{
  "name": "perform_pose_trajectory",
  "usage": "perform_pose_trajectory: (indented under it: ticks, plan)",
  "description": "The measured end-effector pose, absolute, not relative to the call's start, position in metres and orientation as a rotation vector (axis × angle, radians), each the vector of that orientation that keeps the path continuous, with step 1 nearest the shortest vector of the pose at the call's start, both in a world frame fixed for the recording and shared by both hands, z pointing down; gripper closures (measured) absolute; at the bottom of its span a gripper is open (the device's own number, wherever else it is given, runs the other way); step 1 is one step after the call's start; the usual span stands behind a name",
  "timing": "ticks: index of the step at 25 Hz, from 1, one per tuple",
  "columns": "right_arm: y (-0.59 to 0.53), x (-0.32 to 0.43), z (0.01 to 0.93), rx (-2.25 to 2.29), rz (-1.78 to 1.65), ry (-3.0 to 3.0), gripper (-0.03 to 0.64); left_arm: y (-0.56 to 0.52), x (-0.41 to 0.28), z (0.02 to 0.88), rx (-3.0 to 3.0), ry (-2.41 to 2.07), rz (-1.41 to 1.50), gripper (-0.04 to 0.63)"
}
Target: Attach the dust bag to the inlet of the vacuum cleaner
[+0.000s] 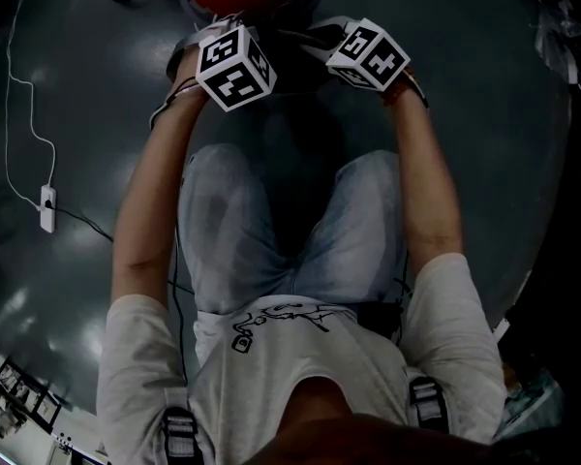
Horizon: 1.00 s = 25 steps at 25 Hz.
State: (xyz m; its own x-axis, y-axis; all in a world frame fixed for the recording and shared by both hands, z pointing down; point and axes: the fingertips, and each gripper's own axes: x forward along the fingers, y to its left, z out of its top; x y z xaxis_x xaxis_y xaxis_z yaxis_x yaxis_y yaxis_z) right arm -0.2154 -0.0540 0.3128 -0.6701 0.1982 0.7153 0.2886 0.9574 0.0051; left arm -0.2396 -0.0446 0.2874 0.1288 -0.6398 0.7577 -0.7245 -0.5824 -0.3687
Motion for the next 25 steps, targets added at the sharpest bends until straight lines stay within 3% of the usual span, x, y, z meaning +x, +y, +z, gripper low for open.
perform_pose_trajectory:
  ticks: [5,11,17,22,25]
  plan:
    - [-0.047,-0.224,0.305,-0.375,-0.447,-2.177,0.545,-0.033,-0.253,0.285,2.267,-1.492,1.190,0.578]
    - [-0.062,-0.216,0.309,-0.295,-0.206,-2.334,0.545,-0.054,-0.241,0.284,2.298,-1.399,1.511,0.578]
    - [-0.052,-0.227,0.307,-0.341,-0.447,-2.190,0.541,-0.038,-0.256,0.288,2.272,-1.522,1.196,0.580]
    - [-0.062,-0.218,0.310,-0.282,-0.200,-2.332,0.541,-0.056,-0.243,0.285,2.293,-1.428,1.523,0.580]
    - [-0.063,-0.222,0.309,-0.276,-0.278,-2.277,0.541,-0.054,-0.247,0.286,2.307,-1.462,1.473,0.580]
